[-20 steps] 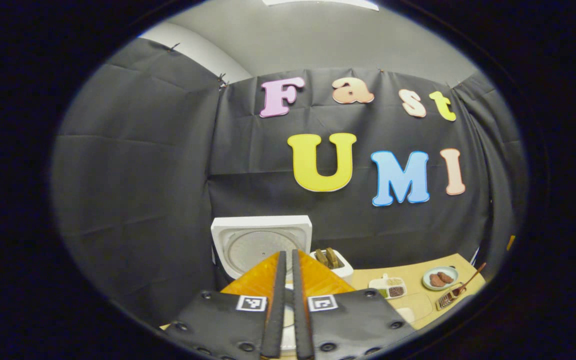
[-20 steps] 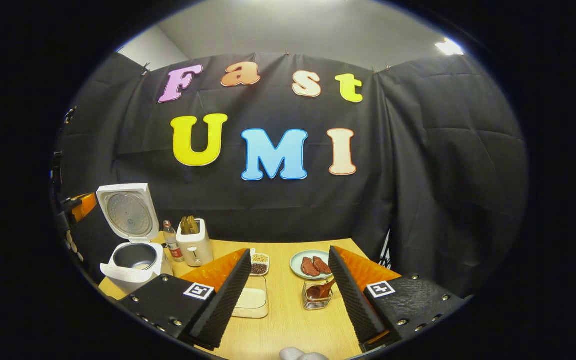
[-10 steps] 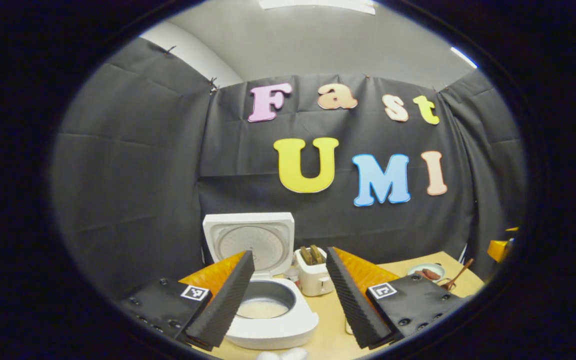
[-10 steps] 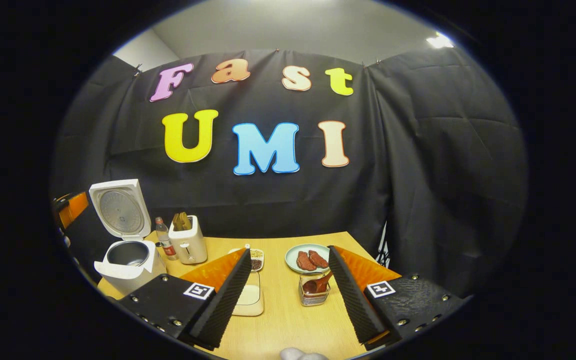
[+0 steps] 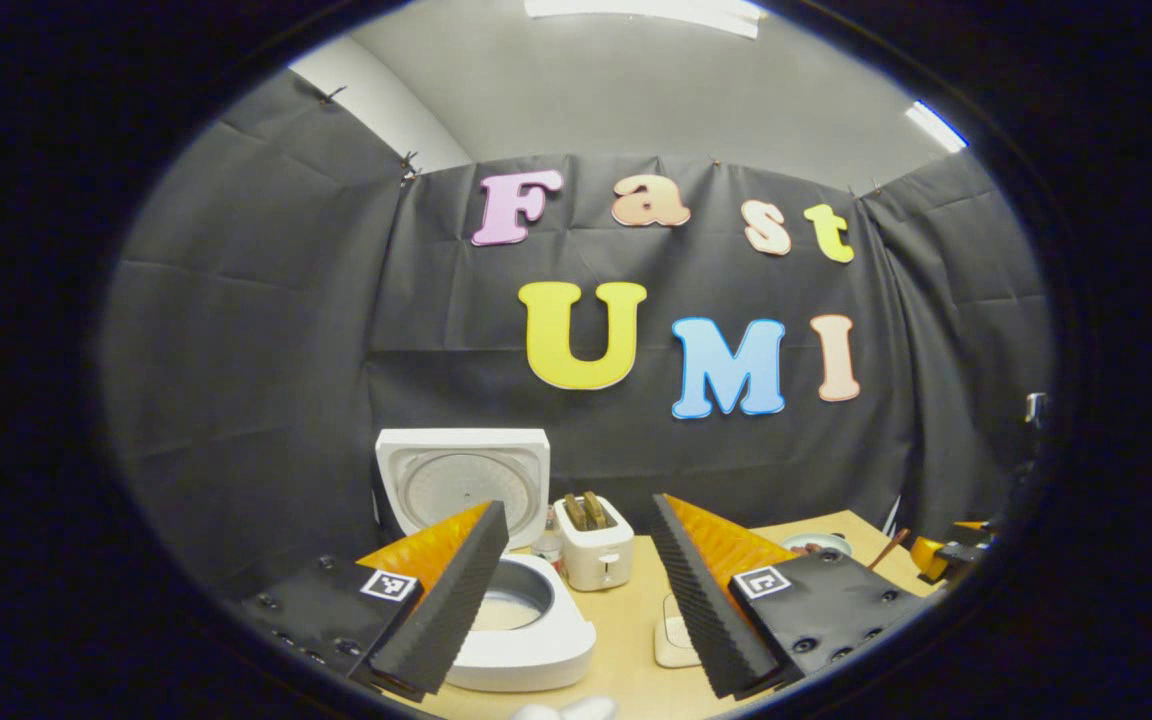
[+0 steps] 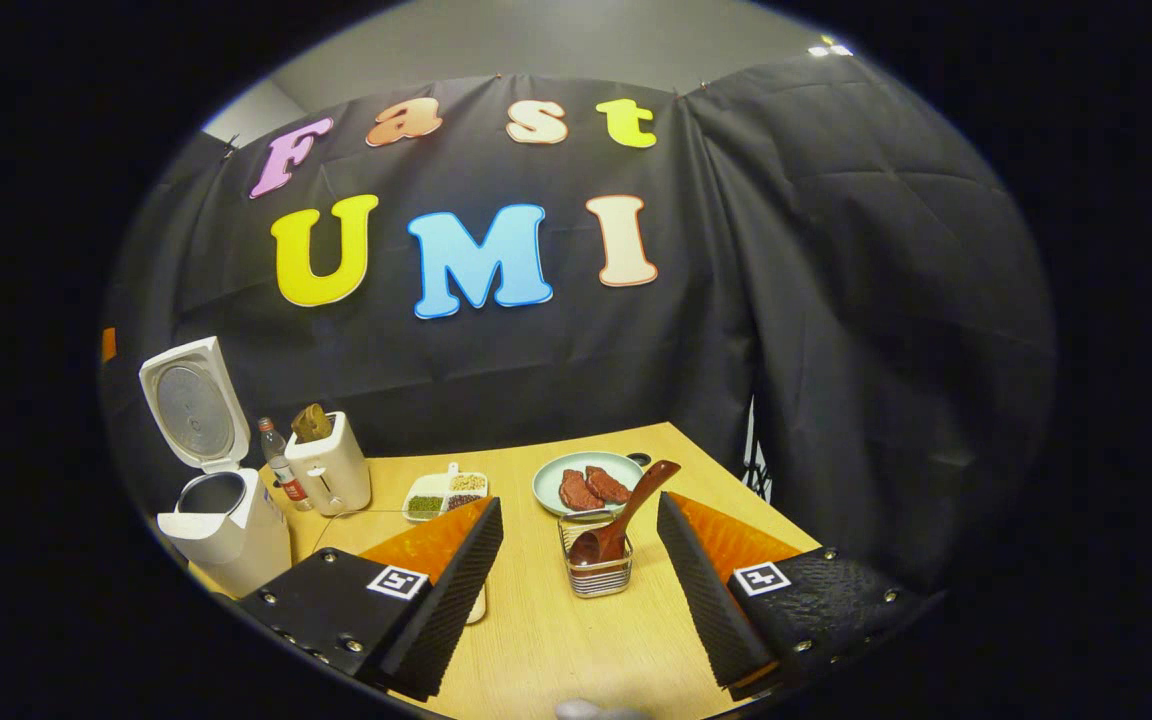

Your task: Close the left gripper, press the button to open the rice cooker; take a wooden spoon from the chopstick holder with the right hand, scoop a spoonful of rice and pour it into the rice cooker, then put the wooden spoon back into the chopstick holder.

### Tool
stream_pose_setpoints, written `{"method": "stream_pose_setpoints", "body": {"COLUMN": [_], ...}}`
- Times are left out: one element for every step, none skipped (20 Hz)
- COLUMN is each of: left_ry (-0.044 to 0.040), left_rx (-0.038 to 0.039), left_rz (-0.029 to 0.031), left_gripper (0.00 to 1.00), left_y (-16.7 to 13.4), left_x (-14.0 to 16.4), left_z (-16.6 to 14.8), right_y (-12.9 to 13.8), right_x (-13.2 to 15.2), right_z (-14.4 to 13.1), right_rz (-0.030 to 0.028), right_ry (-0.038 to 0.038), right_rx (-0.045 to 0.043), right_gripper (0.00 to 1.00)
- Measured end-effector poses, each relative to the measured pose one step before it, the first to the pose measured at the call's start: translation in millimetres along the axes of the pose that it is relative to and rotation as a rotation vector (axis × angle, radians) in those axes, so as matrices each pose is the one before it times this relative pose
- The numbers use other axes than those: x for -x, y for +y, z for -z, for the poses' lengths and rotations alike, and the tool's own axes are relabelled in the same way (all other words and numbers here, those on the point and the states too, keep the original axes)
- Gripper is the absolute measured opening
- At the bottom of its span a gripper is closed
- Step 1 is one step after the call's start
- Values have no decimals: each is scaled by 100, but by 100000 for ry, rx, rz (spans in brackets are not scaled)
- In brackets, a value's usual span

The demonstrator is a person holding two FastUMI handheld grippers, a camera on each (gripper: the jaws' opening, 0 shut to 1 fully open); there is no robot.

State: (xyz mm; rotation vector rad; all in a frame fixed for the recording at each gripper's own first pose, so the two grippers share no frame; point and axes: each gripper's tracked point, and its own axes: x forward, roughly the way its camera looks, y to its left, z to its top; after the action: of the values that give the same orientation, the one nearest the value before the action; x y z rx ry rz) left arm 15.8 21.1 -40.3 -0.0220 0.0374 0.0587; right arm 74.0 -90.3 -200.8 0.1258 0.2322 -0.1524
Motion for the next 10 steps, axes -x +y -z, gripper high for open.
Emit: {"method": "stream_pose_setpoints", "body": {"left_ry": [-786,-724,-377,4,279,13,-437,-378,-428,-179], "left_rx": [-307,-165,-104,-18,149,298,484,577,338,267], "left_rz": [594,213,-84,1,36,243,-171,-59,-422,-374], "left_gripper": [97,99,100,99,98,97,98,98,98,99], "left_y": [-161,-246,-247,-229,-406,-320,-237,-280,-181,-149], "left_x": [60,34,81,39,-95,-158,-65,-138,-206,-161], "left_z": [-373,-435,-269,-116,-9,-216,-450,-462,-173,-325], "right_y": [-515,-421,-385,-256,-306,-214,-159,-222,-329,-115], "right_x": [-1031,-987,-956,-1164,-1269,-1250,-1215,-1188,-1422,-1155], "right_z": [667,590,414,168,438,278,344,498,561,504], "right_rz": [740,545,260,232,323,40,-31,87,439,-450], "right_ry": [822,991,526,172,561,713,593,616,1064,974], "right_rx": [-388,-214,-350,-322,-24,-398,-154,314,585,-133], "right_gripper": [95,95,95,95,95,95,95,95,95,95]}}
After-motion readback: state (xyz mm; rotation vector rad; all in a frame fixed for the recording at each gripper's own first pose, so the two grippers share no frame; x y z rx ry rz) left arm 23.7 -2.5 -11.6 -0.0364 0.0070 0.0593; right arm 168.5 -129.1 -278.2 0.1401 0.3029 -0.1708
